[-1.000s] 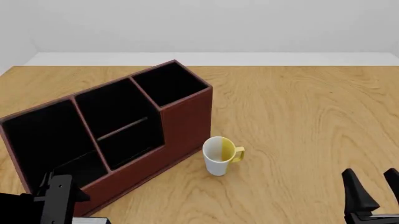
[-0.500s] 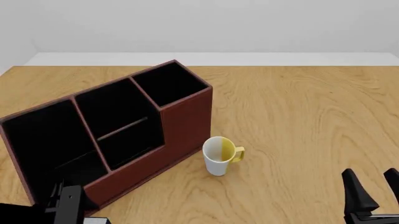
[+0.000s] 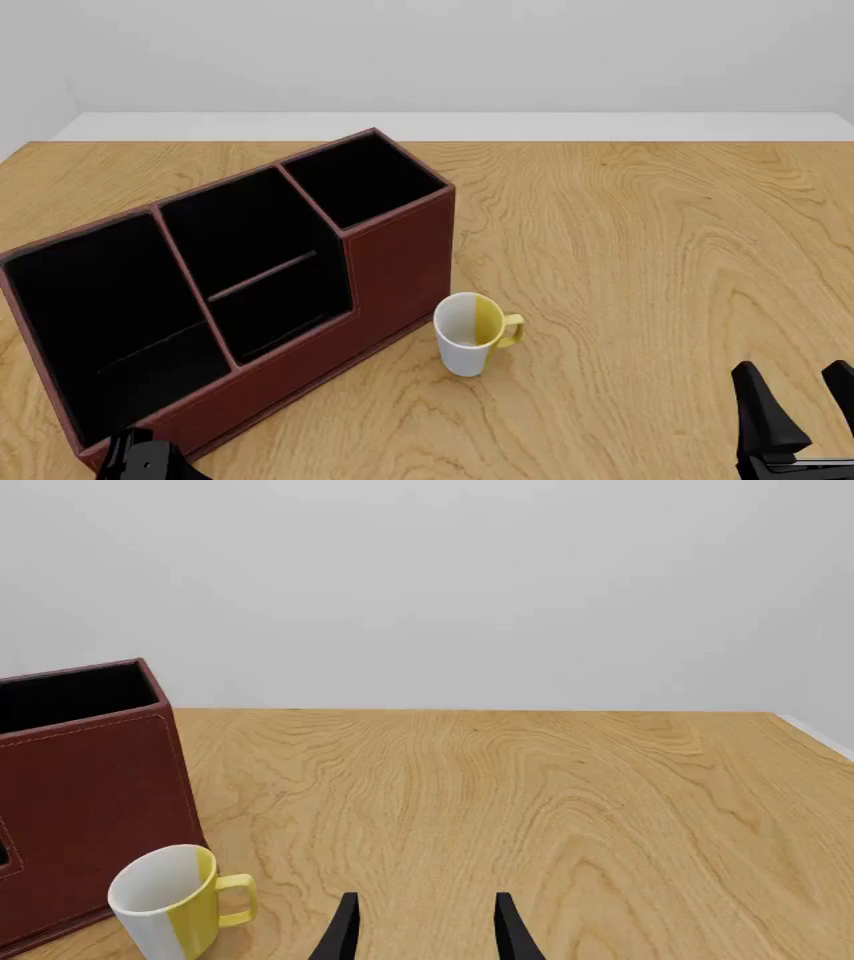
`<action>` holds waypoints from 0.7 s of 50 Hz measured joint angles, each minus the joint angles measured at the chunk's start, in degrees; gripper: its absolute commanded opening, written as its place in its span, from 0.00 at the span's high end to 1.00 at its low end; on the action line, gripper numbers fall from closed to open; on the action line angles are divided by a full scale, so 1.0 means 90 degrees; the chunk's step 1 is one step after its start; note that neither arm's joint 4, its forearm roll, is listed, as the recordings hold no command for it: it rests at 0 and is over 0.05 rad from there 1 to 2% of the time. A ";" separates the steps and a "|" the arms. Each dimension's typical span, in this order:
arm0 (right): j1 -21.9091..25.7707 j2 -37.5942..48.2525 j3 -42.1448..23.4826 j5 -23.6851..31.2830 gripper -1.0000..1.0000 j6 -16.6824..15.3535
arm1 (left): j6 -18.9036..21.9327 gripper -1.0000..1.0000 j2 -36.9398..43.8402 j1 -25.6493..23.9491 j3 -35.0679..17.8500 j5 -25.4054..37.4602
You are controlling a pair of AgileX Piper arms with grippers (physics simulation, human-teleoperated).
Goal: Pick up the book and place it in the front compartment of the caddy.
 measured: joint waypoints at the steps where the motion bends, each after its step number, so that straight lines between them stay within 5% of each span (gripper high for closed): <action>1: 0.0000 -0.0001 0.0000 0.0001 0.00 0.0000 | -0.0016 0.00 -0.0015 -0.0004 0.0014 -0.0003; 15: 0.0003 -0.0001 -0.0011 0.0011 0.00 -0.0007 | -0.0158 0.00 -0.0179 0.0026 0.0241 -0.0081; 16: 0.0002 -0.0001 -0.0011 0.0011 0.00 -0.0007 | -0.0159 1.00 -0.0175 0.0040 0.0259 -0.0101; 35: 0.0004 -0.0017 -0.0018 0.0012 0.00 -0.0007 | 0.0141 1.00 -0.0052 0.0425 0.0155 -0.0254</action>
